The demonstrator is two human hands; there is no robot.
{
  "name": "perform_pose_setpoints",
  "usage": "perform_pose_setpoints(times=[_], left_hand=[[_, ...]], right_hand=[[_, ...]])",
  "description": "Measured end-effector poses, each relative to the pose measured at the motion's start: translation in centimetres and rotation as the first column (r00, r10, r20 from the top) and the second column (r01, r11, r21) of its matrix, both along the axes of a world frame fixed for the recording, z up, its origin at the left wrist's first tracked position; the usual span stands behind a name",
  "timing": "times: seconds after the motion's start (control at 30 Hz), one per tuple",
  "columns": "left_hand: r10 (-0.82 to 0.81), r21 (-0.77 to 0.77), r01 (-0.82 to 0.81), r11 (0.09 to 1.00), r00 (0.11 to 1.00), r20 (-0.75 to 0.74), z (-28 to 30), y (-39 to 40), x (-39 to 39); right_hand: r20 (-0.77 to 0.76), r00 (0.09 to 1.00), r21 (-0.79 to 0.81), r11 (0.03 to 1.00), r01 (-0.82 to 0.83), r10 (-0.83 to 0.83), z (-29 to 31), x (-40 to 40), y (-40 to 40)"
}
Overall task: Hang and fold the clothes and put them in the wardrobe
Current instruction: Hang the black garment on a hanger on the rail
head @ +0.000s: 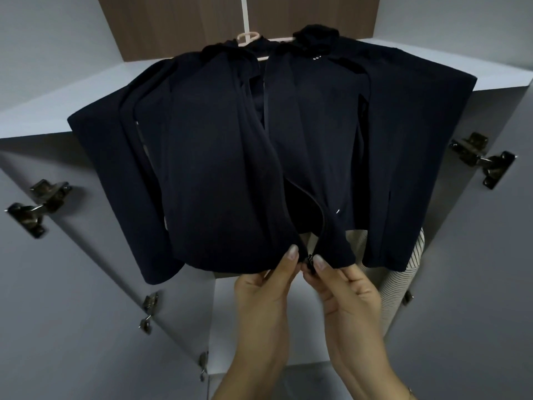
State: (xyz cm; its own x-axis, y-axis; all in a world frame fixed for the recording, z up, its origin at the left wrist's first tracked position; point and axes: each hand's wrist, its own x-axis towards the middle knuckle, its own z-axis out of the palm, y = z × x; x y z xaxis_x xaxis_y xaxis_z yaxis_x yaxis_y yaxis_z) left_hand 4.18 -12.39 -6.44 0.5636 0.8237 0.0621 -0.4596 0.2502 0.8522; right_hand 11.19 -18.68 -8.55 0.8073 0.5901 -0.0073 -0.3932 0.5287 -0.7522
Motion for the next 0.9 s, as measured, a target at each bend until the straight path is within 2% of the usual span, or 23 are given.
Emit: perform_pose_setpoints(times=[0.37, 0.57, 0.73, 0.8, 0.83, 0.87, 0.9], left_hand=[[0.044, 0.036, -0.041, 0.998, 0.996, -0.071, -0.6, -0.1, 0.0], [-0.026, 0.099, 0.043, 0.994, 0.985, -0.17, -0.7, 0.7, -0.4], [-0.133, 0.012, 0.136, 0.991, 0.982, -0.137, -1.0, 1.0, -0.6], [-0.183, -0.013, 0.185, 0.983, 0.959, -0.217, -0.9, 1.4, -0.8], [-0.205, 0.014, 0.221, 0.975, 0.925, -0.319, -0.8, 1.7, -1.2], [-0.189, 0.105, 0.266, 0.958, 0.865, -0.464, -0.9, 2.0, -1.6], [-0.092, 0.26, 0.301, 0.918, 0.797, -0.597, -1.0, 2.2, -2.2]], right_hand=[[0.006, 1.0, -0.029, 0.999, -0.013, 0.013, -0.2, 0.0, 0.0], [0.056, 0.998, -0.109, 0.994, 0.029, -0.023, -0.2, 0.5, -0.5], [-0.035, 0.999, -0.108, 0.994, -0.009, 0.005, -0.2, 0.6, -0.2], [-0.087, 0.995, -0.109, 0.993, -0.05, 0.04, -0.3, 0.8, 0.0], [-0.11, 0.992, -0.11, 0.991, -0.072, 0.059, -0.3, 0.8, 0.0], [-0.13, 0.989, -0.108, 0.99, -0.088, 0.074, -0.4, 0.9, 0.1], [-0.145, 0.986, -0.11, 0.989, -0.097, 0.081, -0.4, 1.0, 0.0]])
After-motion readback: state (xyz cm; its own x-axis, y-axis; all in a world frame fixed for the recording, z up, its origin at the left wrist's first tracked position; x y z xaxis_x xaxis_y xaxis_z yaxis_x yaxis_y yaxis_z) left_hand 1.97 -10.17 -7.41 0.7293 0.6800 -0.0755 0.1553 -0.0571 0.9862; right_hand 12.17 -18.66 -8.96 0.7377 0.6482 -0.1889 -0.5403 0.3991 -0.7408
